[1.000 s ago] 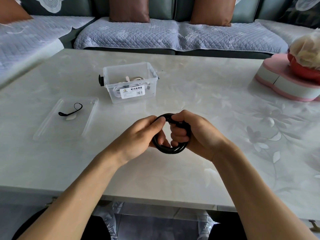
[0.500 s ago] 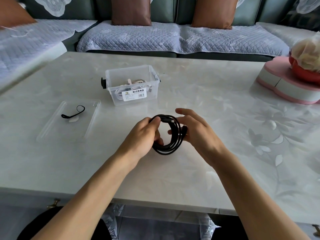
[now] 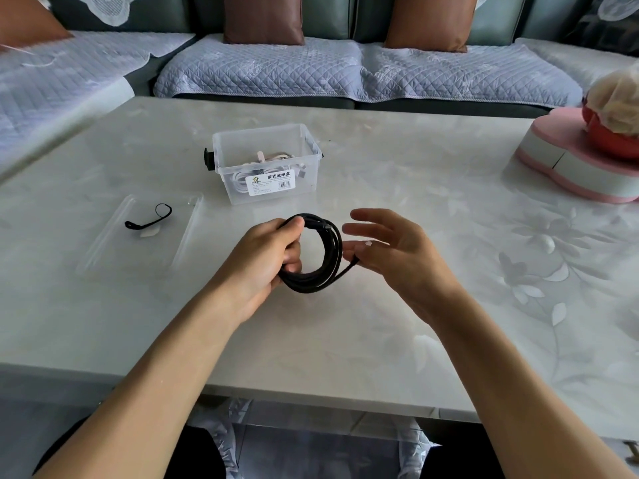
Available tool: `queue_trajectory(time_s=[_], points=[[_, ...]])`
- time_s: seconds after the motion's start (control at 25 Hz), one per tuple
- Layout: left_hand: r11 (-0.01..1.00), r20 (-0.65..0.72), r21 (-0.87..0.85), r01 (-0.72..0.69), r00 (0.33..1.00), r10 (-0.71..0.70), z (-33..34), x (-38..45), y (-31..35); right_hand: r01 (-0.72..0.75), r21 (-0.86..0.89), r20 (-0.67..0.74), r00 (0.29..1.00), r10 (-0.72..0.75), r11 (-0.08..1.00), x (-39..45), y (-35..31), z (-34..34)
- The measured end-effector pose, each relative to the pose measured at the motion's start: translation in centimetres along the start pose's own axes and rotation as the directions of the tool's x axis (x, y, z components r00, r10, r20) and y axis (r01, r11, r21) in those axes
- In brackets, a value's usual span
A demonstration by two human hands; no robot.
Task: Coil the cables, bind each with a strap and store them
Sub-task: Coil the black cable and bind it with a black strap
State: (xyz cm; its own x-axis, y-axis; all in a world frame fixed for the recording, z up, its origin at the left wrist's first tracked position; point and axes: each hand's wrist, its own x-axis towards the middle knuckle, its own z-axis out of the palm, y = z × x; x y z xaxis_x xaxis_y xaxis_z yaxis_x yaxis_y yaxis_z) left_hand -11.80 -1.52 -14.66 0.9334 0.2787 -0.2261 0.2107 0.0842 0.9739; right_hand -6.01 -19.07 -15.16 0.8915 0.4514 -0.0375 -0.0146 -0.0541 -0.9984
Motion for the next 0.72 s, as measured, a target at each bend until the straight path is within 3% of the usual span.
queue_trajectory(time_s=[0.2,0.28,0.4,0.56,0.72], points=[[0.983,0.016,0.176,-0.041,0.999,0.039,0.2,0.4,-0.7,-0.019,-0.141,0.057,0.998,0.028,0.99,-0.2,0.2,1.4],[0.992,0.055,0.128,-0.022,0.998,0.015,0.6,0.2,-0.8,0.003,-0.266,0.026,1.0,0.004,0.964,-0.5,0.4,2.1],[1.0,0.12,-0.015,0.014,0.993,-0.013,1.3,-0.2,-0.6,0.125,-0.392,-0.02,0.989,-0.144,0.911,-0.6,1.1,3.4],[0.998,0.158,0.015,0.061,0.985,-0.063,0.8,0.0,-0.4,0.165,-0.366,-0.04,0.98,-0.193,0.916,-0.3,1.7,4.0],[0.997,0.007,0.07,-0.009,1.0,0.009,0.3,0.3,-0.8,0.18,-0.302,-0.027,0.98,-0.197,0.936,0.1,1.6,3.7]])
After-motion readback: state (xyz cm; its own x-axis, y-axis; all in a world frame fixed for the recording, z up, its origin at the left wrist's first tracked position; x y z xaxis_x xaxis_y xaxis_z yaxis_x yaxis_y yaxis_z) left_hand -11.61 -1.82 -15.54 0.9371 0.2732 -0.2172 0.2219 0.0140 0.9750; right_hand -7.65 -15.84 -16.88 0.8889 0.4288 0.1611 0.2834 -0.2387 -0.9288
